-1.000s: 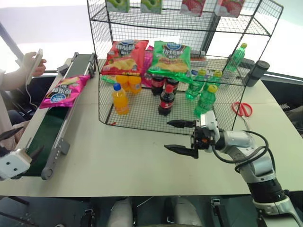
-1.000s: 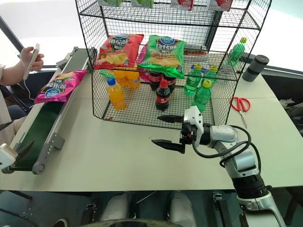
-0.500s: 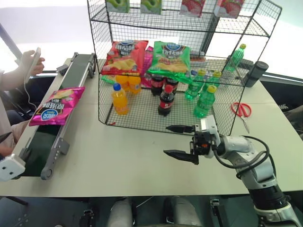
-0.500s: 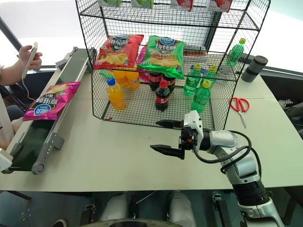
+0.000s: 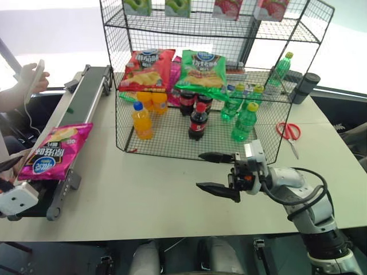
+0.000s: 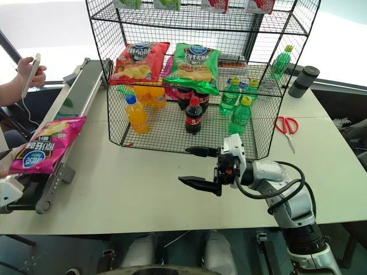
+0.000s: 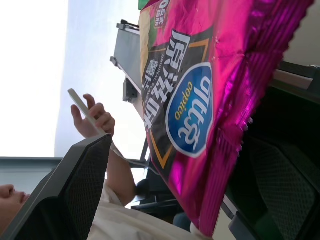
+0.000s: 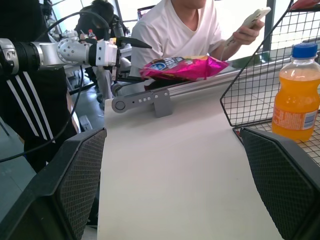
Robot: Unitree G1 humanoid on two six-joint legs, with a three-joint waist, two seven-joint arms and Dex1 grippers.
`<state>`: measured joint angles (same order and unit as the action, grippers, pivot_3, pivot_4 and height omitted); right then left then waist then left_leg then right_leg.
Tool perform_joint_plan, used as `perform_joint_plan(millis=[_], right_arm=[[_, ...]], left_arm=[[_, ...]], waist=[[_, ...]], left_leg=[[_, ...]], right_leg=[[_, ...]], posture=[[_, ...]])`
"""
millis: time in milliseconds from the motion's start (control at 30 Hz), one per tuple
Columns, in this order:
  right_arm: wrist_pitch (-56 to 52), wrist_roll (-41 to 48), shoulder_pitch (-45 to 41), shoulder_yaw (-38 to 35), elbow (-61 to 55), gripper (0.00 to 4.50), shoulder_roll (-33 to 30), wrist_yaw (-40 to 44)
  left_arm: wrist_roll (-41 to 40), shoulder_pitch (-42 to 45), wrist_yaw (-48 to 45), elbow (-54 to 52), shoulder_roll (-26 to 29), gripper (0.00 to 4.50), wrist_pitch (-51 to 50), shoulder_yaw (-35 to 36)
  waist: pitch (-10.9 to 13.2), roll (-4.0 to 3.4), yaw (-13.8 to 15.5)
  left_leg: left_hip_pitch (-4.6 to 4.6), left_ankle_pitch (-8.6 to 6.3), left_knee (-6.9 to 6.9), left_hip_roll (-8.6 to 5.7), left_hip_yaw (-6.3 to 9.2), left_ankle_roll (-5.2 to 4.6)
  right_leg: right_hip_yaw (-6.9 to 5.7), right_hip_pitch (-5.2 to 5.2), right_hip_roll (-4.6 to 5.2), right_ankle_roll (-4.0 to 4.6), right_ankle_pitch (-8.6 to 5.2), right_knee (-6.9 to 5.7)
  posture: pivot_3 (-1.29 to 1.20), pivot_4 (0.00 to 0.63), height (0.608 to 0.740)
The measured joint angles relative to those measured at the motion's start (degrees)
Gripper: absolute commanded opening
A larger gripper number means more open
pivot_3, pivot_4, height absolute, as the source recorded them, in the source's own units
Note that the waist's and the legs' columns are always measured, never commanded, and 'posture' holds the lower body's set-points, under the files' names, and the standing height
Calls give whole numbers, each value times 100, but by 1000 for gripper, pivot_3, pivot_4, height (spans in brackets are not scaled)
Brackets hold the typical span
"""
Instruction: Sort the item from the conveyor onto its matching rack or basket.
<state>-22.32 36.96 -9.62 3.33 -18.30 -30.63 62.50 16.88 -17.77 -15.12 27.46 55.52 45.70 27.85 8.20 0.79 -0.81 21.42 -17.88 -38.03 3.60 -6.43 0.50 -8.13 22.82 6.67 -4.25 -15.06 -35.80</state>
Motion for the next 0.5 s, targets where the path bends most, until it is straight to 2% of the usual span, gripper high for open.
perform_joint_plan(millis=[100,167,233,433,467,500], right_arm=[[66,-73,-17,-4,3,4447,-7,-13],[138,-139,-24,-4,6,4500,-10,-17],[164,-204,-34,-4,33,4500,-10,-25],[314,-375,-155,-5,209,4500,-9,-80],[336,-412,-158,-5,218,4500,-9,-83],[365,-430,-157,-5,236,4500,-9,-86]], left_arm=[[9,38,50,75,0,4500,7,-78],[-7,87,53,87,0,3989,18,-192],[-26,129,37,96,-1,3237,-6,-246],[-253,295,-40,160,7,314,-22,-296],[-253,301,-55,161,8,54,-18,-320],[-262,317,-67,166,8,54,-18,-363]], waist=[[0,0,4],[0,0,6],[-2,3,6],[-2,4,5],[-3,5,2],[-2,4,3]], left_leg=[[1,0,0,0,-4,0],[0,0,0,-1,-6,0],[0,0,0,-1,-6,0],[0,0,0,-1,-9,0],[0,0,0,-1,-12,0],[1,0,0,-1,-18,0]], right_leg=[[0,3,1,0,0,-2],[0,3,3,0,0,-2],[0,4,3,0,0,-3],[0,2,3,0,0,-8],[0,-3,3,0,0,-11],[0,-6,3,0,0,-15]], posture=[[0,150,738],[0,150,738],[0,150,738],[0,150,738],[0,150,738],[0,150,738]])
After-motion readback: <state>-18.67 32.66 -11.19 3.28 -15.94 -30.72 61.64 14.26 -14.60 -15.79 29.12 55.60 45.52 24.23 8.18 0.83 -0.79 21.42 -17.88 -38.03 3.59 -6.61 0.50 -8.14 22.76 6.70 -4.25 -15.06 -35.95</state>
